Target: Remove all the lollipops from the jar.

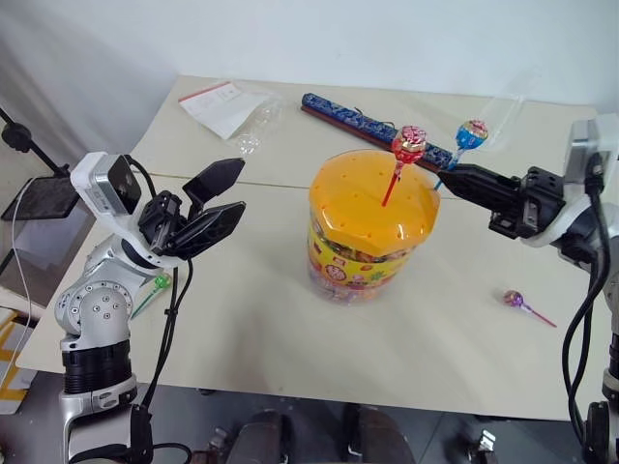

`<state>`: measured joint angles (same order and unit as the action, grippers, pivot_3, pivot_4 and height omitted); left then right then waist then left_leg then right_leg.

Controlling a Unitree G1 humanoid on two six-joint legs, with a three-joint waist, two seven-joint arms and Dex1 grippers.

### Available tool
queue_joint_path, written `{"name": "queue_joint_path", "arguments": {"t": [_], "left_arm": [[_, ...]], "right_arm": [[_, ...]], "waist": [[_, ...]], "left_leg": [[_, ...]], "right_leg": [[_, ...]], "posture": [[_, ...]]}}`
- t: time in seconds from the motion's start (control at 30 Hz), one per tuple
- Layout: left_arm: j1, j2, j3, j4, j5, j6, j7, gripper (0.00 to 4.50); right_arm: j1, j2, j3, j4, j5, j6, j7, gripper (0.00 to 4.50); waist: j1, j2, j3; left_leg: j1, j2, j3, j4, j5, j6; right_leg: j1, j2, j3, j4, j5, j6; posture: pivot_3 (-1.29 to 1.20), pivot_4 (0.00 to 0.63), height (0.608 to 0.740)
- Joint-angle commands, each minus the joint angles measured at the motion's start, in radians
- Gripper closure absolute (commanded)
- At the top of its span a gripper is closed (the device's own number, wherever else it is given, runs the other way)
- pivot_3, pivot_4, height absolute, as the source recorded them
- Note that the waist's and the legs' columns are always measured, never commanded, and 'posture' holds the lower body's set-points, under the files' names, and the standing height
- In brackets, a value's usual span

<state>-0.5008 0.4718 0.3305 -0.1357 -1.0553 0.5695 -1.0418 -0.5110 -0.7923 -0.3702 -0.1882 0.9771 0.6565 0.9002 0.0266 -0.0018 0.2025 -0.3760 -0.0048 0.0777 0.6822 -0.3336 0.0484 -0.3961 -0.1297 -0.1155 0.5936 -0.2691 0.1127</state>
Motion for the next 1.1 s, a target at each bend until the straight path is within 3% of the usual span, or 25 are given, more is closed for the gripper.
{"name": "queue_joint_path", "arguments": {"t": [0.03,0.13,0.27,0.43,0.53,0.63,0.8,0.9,1.0,1.1], "left_arm": [[-0.032,0.005,-0.013,-0.022,-0.024,0.006,-0.022,0.00],[-0.063,0.041,-0.042,-0.049,-0.004,0.014,-0.065,0.00],[-0.047,0.121,-0.134,-0.049,0.155,-0.062,-0.156,0.00],[-0.022,0.141,-0.183,-0.036,0.235,-0.113,-0.199,0.00],[-0.020,0.130,-0.188,-0.038,0.232,-0.109,-0.196,0.00],[-0.025,0.129,-0.187,-0.047,0.224,-0.097,-0.189,0.00],[-0.042,0.132,-0.153,-0.046,0.180,-0.062,-0.167,0.00],[-0.063,0.130,-0.110,-0.028,0.130,-0.033,-0.141,0.00],[-0.075,0.102,-0.061,-0.006,0.087,-0.023,-0.088,0.00],[-0.076,0.069,-0.027,0.016,0.062,-0.021,-0.039,0.00]], "right_arm": [[-0.043,-0.048,-0.138,0.055,0.092,0.055,-0.052,4.45],[0.014,-0.212,-0.223,0.181,0.034,0.139,-0.035,4.45],[0.257,-0.432,-0.151,0.258,-0.254,0.062,0.040,4.45],[0.460,-0.514,-0.044,0.307,-0.528,-0.039,0.001,4.45],[0.520,-0.493,0.033,0.358,-0.677,-0.192,-0.041,4.45],[0.483,-0.410,0.055,0.382,-0.657,-0.159,-0.045,4.45],[0.492,-0.364,0.033,0.431,-0.662,-0.310,0.043,3.19],[0.478,-0.310,-0.063,0.394,-0.573,-0.422,0.133,2.17],[0.399,-0.221,-0.176,0.247,-0.328,-0.377,0.244,1.19],[0.306,-0.198,-0.176,0.076,-0.179,-0.252,0.188,1.19]], "waist": [[-0.001,0.000,0.000],[0.008,0.000,0.000],[0.003,0.000,0.000],[-0.006,0.000,0.000],[-0.007,0.000,0.000],[-0.009,0.001,0.000],[-0.004,0.002,0.000],[-0.002,0.002,0.000],[-0.004,0.002,0.000],[-0.005,0.003,0.000]], "left_leg": [[0.000,0.000,0.000,0.000,0.000,0.000],[-0.001,-0.001,-0.001,0.000,0.000,0.000],[-0.001,-0.001,0.000,-0.002,-0.001,0.002],[0.001,0.000,0.010,-0.001,-0.001,0.002],[0.005,0.001,0.014,-0.001,-0.001,0.002],[0.006,0.002,0.014,-0.001,-0.001,0.001],[0.005,0.002,0.013,-0.001,-0.002,0.000],[0.004,0.002,0.013,-0.001,-0.002,0.000],[0.005,0.002,0.013,-0.001,-0.002,0.000],[0.006,0.002,0.013,0.000,-0.002,0.001]], "right_leg": [[0.000,0.000,0.000,0.000,0.000,0.000],[0.000,-0.001,0.000,-0.001,0.001,0.001],[0.000,0.000,-0.002,-0.003,0.001,0.001],[-0.001,0.000,-0.004,-0.003,0.001,0.001],[-0.001,-0.001,0.001,-0.002,0.001,0.001],[-0.002,-0.002,0.004,-0.002,0.001,0.001],[-0.002,-0.001,0.006,-0.001,0.001,0.001],[-0.002,0.000,0.005,-0.001,0.001,0.001],[-0.001,0.000,0.005,-0.001,0.001,0.001],[-0.001,-0.001,0.006,0.000,0.001,0.001]], "posture": [[0.00,0.150,0.740],[0.00,0.150,0.740],[0.00,0.150,0.740],[0.00,0.150,0.740],[0.00,0.150,0.740],[0.00,0.150,0.740],[0.00,0.150,0.740],[0.00,0.150,0.740],[0.00,0.150,0.740],[0.00,0.150,0.740]]}}
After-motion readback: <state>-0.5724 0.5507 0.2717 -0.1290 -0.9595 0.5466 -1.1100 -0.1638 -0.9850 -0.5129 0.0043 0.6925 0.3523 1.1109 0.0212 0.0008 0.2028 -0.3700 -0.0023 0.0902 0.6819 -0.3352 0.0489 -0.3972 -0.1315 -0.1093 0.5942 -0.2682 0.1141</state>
